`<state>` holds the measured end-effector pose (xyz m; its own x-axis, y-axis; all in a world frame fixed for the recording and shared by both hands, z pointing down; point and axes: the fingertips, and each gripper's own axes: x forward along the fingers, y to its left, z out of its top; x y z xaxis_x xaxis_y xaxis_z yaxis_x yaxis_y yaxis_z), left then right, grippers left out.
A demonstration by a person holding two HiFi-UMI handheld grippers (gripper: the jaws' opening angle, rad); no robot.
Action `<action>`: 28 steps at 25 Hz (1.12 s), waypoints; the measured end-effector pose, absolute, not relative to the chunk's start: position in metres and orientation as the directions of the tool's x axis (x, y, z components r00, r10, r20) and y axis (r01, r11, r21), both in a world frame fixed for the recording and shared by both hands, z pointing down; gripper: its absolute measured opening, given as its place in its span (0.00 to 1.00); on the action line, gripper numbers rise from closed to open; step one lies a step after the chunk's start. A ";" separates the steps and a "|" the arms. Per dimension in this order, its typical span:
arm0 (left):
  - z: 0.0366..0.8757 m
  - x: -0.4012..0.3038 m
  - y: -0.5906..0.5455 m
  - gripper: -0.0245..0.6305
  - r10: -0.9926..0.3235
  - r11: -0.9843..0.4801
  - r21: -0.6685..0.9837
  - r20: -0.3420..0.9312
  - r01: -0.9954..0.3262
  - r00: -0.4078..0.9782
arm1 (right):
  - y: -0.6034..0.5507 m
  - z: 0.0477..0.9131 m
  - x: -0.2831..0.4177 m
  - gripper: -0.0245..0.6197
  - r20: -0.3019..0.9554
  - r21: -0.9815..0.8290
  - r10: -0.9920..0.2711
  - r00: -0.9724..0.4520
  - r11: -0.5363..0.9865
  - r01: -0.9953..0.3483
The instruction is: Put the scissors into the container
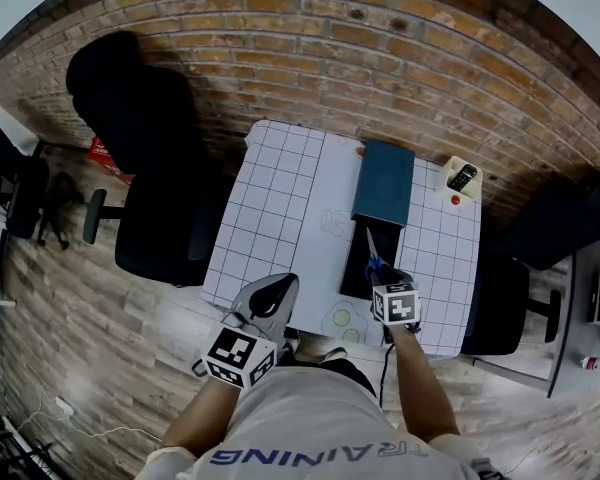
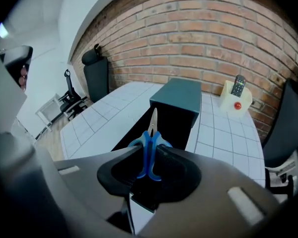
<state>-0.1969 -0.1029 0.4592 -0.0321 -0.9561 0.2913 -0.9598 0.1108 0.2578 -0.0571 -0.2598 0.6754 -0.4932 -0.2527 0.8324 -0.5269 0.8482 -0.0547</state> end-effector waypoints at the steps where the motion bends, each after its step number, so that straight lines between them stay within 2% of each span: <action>1: 0.461 -0.201 -0.101 0.04 -0.955 0.116 0.259 0.294 -0.959 -0.036 | -0.258 0.684 -0.059 0.20 0.848 -0.049 -0.241 -0.471 0.851 -0.522; 15: 0.474 -0.225 -0.108 0.04 -0.951 0.105 0.276 0.310 -0.955 -0.015 | -0.242 0.738 -0.059 0.20 0.967 0.016 -0.124 -0.224 0.903 -0.429; 21: 0.474 -0.227 -0.109 0.04 -0.949 0.106 0.277 0.314 -0.955 -0.014 | -0.243 0.737 -0.062 0.26 0.955 -0.005 -0.125 -0.270 0.900 -0.435; 24: 0.469 -0.225 -0.110 0.04 -0.952 0.102 0.272 0.306 -0.957 -0.015 | -0.249 0.718 -0.062 0.25 0.935 0.007 -0.165 -0.313 0.893 -0.450; 28: 0.459 -0.220 -0.116 0.04 -0.960 0.086 0.260 0.280 -0.962 -0.010 | -0.264 0.667 -0.066 0.18 0.862 0.004 -0.252 -0.440 0.870 -0.492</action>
<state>-0.2202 -0.1159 0.4585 -0.0100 -0.9598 0.2804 -0.9619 0.0858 0.2595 -0.0661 -0.2645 0.6674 -0.4395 -0.2522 0.8621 -0.4922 0.8705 0.0037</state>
